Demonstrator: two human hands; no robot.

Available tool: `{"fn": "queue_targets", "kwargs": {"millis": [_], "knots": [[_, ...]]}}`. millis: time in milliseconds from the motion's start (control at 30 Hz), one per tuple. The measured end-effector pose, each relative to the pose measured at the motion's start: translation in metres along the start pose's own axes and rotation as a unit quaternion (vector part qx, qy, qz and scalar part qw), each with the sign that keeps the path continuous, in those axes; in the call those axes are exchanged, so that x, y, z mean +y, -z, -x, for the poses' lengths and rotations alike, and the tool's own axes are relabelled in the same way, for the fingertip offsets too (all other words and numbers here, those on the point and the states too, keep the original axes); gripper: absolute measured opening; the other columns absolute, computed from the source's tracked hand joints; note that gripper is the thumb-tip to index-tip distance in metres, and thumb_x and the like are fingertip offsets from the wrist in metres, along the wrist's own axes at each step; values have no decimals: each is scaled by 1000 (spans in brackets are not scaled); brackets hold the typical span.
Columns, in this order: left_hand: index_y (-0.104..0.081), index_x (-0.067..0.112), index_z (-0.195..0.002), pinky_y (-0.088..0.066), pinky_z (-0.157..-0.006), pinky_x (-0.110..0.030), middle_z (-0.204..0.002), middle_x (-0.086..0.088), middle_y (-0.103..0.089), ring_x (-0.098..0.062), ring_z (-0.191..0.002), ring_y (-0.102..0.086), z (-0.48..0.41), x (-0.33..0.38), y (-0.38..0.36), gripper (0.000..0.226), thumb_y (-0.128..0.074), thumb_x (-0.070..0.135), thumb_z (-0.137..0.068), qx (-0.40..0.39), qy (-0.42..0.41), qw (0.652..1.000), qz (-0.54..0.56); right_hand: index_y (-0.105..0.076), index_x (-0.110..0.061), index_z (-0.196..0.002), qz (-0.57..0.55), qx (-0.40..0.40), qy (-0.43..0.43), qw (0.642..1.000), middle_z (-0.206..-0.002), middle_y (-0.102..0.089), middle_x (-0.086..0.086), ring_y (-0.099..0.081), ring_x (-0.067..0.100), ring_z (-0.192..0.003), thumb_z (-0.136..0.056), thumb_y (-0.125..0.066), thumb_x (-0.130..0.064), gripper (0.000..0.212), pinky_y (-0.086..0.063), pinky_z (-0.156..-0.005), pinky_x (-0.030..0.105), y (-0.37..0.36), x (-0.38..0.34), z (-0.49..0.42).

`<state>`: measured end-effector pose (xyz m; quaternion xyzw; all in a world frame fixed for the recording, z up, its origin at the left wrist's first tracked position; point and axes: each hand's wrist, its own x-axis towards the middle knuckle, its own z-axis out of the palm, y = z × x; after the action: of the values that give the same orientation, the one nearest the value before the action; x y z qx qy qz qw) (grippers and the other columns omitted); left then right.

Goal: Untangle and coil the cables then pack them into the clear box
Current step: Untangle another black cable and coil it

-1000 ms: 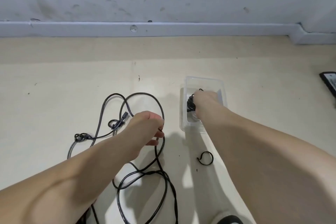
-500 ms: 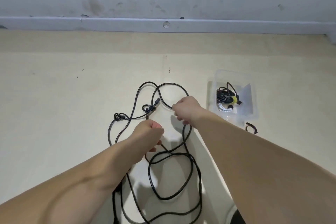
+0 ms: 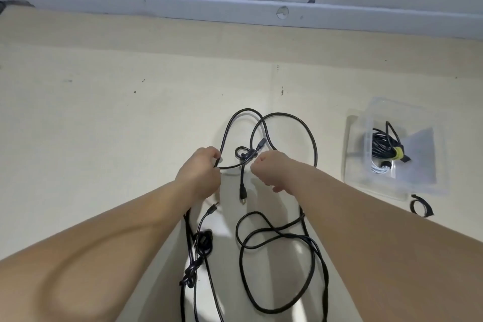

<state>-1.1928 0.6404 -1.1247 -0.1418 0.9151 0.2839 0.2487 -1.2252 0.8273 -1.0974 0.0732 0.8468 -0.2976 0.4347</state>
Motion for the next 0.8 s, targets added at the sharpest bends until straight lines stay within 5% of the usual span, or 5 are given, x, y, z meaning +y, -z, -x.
{"fn": "queue_targets", "kwargs": {"millis": [133, 300, 433, 600, 800], "knots": [[-56, 27, -137, -49, -102, -39, -139, 1, -55, -28, -124, -57, -12, -2, -18, 43, -55, 22, -94, -77, -49, 988, -124, -61, -19, -130, 16, -40, -9, 999, -119, -61, 7, -62, 26, -108, -97, -41, -20, 38, -55, -97, 44, -11, 16, -3], [-65, 32, -102, -43, -76, -29, -105, 8, -66, -21, -100, -64, 4, -10, -37, 16, -61, 44, -92, -74, -66, 977, -187, -61, -16, -116, -14, -75, -53, 996, -115, -66, 10, -68, 27, -102, -95, -46, -27, 28, -60, -90, 46, -20, 28, -6], [-62, 31, -59, -37, -57, -28, -56, 8, -55, -11, -56, -51, 17, -4, -35, 40, -56, 42, -97, -77, -62, 994, 48, -57, -19, -122, -173, -63, -72, 980, -118, -64, 12, -65, 26, -99, -98, -45, -15, 27, -58, -88, 43, -28, 26, -7], [-74, 13, -74, -37, -45, -22, -56, 1, -59, -15, -44, -45, 16, 16, -1, 36, -56, 38, -92, -54, 65, 944, 320, -61, -10, -123, -163, -67, -42, 983, -109, -71, 15, -68, 25, -89, -97, -50, -11, 28, -59, -81, 41, -22, 11, -1], [-69, 9, -91, -35, -37, -20, -62, -3, -63, -12, -40, -44, 26, 36, 38, 31, -51, 31, -105, -124, 139, 854, 486, -62, -28, -97, -192, -207, 59, 957, -101, -54, 1, -51, 19, -98, -86, -49, 7, 38, -48, -103, 44, -7, -28, 21]]}}
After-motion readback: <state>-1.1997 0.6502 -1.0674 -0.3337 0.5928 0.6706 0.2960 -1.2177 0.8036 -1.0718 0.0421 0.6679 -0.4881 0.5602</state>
